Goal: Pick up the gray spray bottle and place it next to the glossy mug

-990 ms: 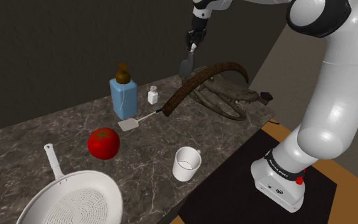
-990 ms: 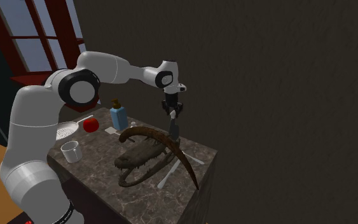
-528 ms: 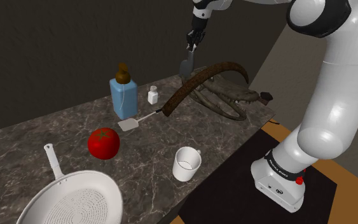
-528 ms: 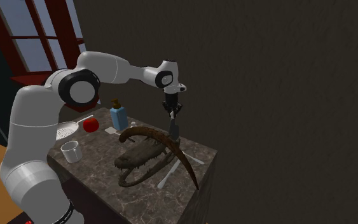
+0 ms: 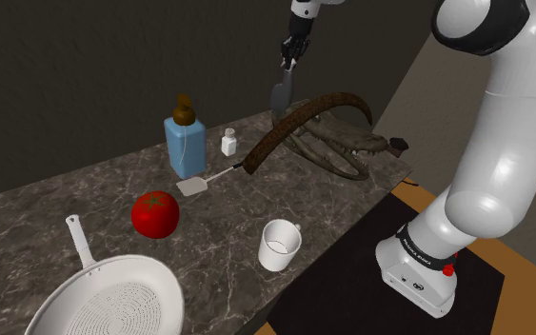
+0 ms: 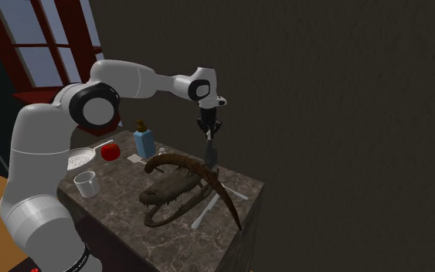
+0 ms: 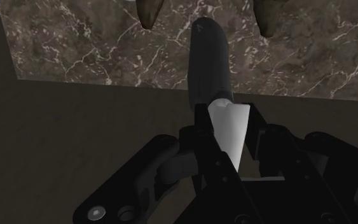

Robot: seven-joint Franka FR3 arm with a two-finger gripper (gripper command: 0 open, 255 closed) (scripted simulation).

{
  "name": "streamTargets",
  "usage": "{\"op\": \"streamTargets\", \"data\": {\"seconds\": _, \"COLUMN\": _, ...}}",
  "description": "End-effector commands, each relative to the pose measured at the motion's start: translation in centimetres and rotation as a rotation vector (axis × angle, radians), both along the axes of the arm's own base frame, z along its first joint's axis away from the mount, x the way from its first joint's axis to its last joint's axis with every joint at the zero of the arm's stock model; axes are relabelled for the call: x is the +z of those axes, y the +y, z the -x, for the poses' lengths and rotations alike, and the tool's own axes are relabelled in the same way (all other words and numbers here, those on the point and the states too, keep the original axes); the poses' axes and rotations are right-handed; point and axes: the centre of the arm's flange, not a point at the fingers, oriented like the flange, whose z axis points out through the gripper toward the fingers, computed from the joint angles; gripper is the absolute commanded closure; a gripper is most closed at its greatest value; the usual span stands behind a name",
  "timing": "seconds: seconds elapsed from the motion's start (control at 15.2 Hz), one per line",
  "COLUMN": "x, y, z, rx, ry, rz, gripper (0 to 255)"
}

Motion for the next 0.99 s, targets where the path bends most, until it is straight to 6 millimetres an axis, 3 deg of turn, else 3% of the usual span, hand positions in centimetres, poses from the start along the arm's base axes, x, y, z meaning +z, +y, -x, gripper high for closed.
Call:
{"op": "streamTargets", "data": {"seconds": 0.0, "x": 1.0, "y": 0.0, "z": 0.0, "rx": 0.0, "ry": 0.0, "rz": 0.0, "gripper": 255}}
{"op": "streamTargets", "data": {"seconds": 0.92, "x": 8.4, "y": 0.0, "z": 0.0, "rx": 0.0, "ry": 0.0, "rz": 0.0, "gripper": 255}}
